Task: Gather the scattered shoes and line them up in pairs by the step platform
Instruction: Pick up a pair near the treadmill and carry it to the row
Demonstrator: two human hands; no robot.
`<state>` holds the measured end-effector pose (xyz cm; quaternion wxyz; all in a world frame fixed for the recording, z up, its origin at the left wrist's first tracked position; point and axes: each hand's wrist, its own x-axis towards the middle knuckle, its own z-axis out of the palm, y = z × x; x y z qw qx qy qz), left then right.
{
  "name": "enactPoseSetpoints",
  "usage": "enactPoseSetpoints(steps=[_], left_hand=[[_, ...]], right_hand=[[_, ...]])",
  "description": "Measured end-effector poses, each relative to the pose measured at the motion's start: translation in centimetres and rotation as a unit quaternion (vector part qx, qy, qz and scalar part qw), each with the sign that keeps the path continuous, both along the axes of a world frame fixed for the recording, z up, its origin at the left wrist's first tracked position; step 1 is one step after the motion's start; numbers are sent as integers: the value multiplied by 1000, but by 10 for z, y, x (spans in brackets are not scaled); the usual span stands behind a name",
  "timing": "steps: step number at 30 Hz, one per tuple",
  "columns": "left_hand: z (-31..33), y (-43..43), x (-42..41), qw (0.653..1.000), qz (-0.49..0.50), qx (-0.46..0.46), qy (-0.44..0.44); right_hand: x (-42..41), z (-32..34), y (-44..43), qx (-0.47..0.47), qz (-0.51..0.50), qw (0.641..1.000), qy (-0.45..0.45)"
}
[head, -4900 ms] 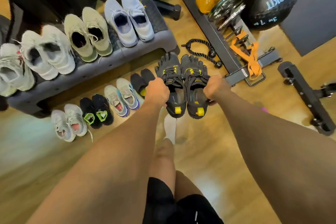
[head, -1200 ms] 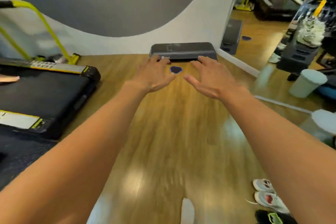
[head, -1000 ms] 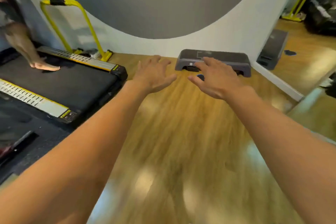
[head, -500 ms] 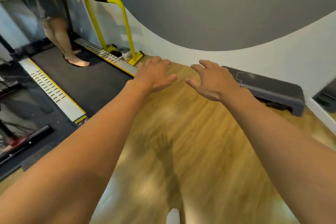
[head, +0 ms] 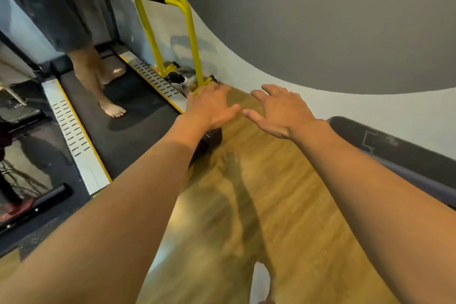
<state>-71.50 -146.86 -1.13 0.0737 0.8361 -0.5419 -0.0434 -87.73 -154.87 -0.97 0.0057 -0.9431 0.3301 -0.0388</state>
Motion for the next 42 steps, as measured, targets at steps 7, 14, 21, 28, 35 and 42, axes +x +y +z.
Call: enactPoseSetpoints(steps=[7, 14, 21, 28, 35, 42], left_hand=[[1, -138, 70, 997, 69, 6, 34], [-22, -274, 157, 992, 112, 17, 49], [-48, -416, 257, 988, 122, 11, 90], [-86, -531, 346, 971, 194, 37, 133], [-132, -615, 430, 920, 330, 31, 209], [-173, -661, 532, 860, 444, 6, 251]], right_hand=[[83, 1, -162, 10, 49, 999, 8], [186, -15, -299, 1, 86, 996, -3], [290, -28, -442, 28, 109, 994, 16], [394, -58, -578, 54, 148, 986, 45], [516, -101, -677, 90, 253, 959, 91], [641, -151, -722, 137, 300, 936, 124]])
